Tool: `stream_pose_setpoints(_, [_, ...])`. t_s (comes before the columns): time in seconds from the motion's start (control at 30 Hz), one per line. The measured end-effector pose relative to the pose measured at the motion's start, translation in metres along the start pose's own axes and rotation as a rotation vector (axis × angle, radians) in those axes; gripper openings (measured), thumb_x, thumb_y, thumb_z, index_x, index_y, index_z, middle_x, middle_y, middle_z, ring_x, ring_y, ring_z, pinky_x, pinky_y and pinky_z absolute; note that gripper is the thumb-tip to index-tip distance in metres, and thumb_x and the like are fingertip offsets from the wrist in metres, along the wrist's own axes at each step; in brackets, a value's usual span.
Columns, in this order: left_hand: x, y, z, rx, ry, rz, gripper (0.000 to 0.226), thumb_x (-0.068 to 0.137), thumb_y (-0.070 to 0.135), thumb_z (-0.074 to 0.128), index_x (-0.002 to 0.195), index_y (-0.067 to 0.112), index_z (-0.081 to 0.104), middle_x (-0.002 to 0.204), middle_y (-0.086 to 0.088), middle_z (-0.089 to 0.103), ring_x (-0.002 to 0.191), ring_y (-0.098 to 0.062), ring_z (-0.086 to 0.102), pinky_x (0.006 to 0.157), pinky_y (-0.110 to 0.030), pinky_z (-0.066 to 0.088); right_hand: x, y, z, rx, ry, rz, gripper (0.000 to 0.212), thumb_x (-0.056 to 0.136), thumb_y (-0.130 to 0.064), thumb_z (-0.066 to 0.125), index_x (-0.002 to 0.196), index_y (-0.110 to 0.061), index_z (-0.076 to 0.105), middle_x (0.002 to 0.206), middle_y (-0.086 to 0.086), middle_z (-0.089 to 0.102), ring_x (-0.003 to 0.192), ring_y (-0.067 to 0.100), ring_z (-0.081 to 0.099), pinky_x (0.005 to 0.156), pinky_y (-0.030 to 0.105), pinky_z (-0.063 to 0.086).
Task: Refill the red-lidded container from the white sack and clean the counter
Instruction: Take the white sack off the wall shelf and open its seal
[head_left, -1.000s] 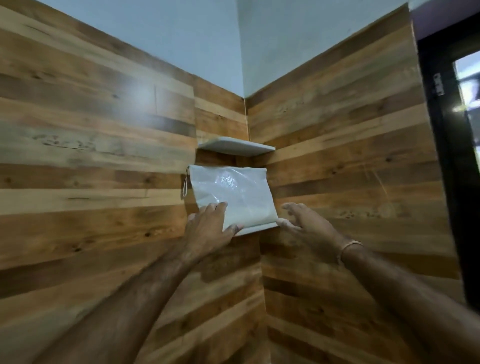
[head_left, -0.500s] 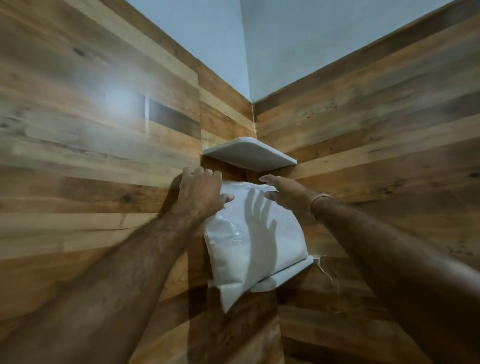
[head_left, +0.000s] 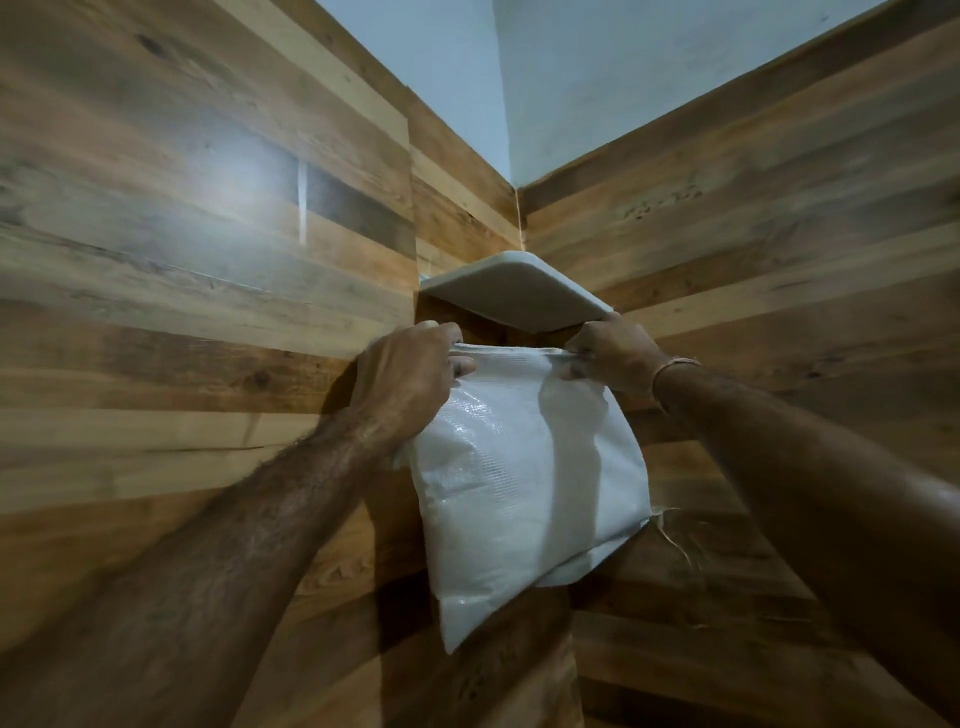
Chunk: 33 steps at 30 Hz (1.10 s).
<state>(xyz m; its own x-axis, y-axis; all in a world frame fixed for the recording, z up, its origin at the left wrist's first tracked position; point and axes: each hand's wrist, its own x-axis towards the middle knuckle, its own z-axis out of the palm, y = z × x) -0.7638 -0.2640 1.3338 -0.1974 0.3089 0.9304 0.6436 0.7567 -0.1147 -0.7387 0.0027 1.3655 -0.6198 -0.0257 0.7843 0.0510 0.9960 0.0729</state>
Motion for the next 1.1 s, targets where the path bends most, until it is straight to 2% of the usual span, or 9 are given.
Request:
stream_pose_setpoints(0.1, [-0.007,0.015,-0.012,0.008,0.028,-0.007,0.022,0.100,0.036,0.061,0.112,0.018,0.065,0.110,-0.003,0.071,0.086,-0.010,0.055,0.080,-0.027,0.048,-0.027,0.018,-0.027,-0.088,0.054,-0.034,0.028,0.093,-0.051,0.065,0.072,-0.034,0.061,0.083,-0.007,0.064,0.089,0.019,0.061,0.081,0.041,0.048])
stream_pose_setpoints(0.17, [-0.008,0.015,-0.011,0.046,0.060,-0.006,0.024,0.099,0.038,0.062,0.111,0.018,0.064,0.108,-0.002,0.072,0.085,-0.013,0.059,0.076,-0.027,0.046,-0.031,0.026,-0.031,-0.129,0.054,-0.039,0.028,0.094,-0.055,0.062,0.073,-0.035,0.059,0.082,-0.012,0.061,0.087,0.017,0.061,0.082,0.037,0.036])
stream_pose_setpoints(0.3, [-0.007,0.012,-0.009,0.085,0.136,0.012,0.025,0.099,0.041,0.062,0.104,0.018,0.064,0.099,-0.003,0.072,0.086,-0.023,0.067,0.073,-0.036,0.056,-0.045,0.026,-0.037,-0.156,0.115,-0.049,0.045,0.096,-0.048,0.062,0.059,-0.034,0.042,0.065,-0.011,0.049,0.075,0.018,0.049,0.077,0.035,0.025])
stream_pose_setpoints(0.47, [-0.029,0.080,-0.030,0.006,0.142,0.051,0.025,0.098,0.043,0.060,0.092,0.019,0.058,0.086,0.000,0.066,0.078,-0.019,0.059,0.065,-0.034,0.048,-0.124,0.061,-0.090,-0.097,0.135,-0.010,0.042,0.092,-0.052,0.066,0.071,-0.017,0.058,0.068,-0.003,0.056,0.072,0.024,0.050,0.072,0.035,0.028])
stream_pose_setpoints(0.6, [-0.096,0.161,-0.029,-0.113,-0.015,0.008,0.026,0.099,0.044,0.059,0.084,0.027,0.046,0.079,0.008,0.054,0.074,-0.019,0.054,0.060,-0.032,0.036,-0.230,0.099,-0.115,-0.082,-0.041,0.000,0.047,0.091,-0.052,0.069,0.059,-0.026,0.046,0.062,-0.012,0.050,0.063,0.014,0.045,0.072,0.034,0.029])
stream_pose_setpoints(0.7, [-0.162,0.217,-0.021,-0.195,-0.132,-0.033,0.027,0.097,0.044,0.060,0.084,0.024,0.049,0.078,0.007,0.055,0.071,-0.021,0.052,0.061,-0.032,0.031,-0.318,0.122,-0.121,-0.070,-0.168,0.041,0.048,0.088,-0.055,0.070,0.057,-0.030,0.045,0.061,-0.014,0.049,0.062,0.010,0.044,0.074,0.033,0.028])
stream_pose_setpoints(0.87, [-0.276,0.290,-0.011,-0.371,-0.360,-0.042,0.027,0.097,0.038,0.061,0.082,0.017,0.055,0.076,0.006,0.057,0.072,-0.023,0.056,0.062,-0.033,0.033,-0.463,0.142,-0.102,-0.075,-0.287,0.131,0.039,0.086,-0.058,0.069,0.069,-0.022,0.063,0.078,-0.003,0.072,0.083,0.025,0.067,0.073,0.036,0.034])
stream_pose_setpoints(1.0, [-0.376,0.327,-0.005,-0.491,-0.554,-0.098,0.030,0.091,0.044,0.052,0.078,0.017,0.052,0.071,0.004,0.053,0.070,-0.026,0.057,0.060,-0.037,0.040,-0.570,0.134,-0.077,-0.025,-0.425,0.183,0.027,0.089,-0.050,0.070,0.077,-0.025,0.071,0.084,-0.007,0.072,0.092,0.022,0.069,0.076,0.035,0.026])
stream_pose_setpoints(1.1, [-0.450,0.342,-0.003,-0.530,-0.666,-0.171,0.027,0.091,0.043,0.052,0.081,0.018,0.054,0.075,-0.003,0.062,0.075,-0.031,0.061,0.062,-0.038,0.045,-0.629,0.124,-0.055,-0.050,-0.442,0.207,0.025,0.086,-0.050,0.072,0.088,-0.026,0.078,0.093,-0.003,0.078,0.099,0.026,0.067,0.078,0.036,0.027])
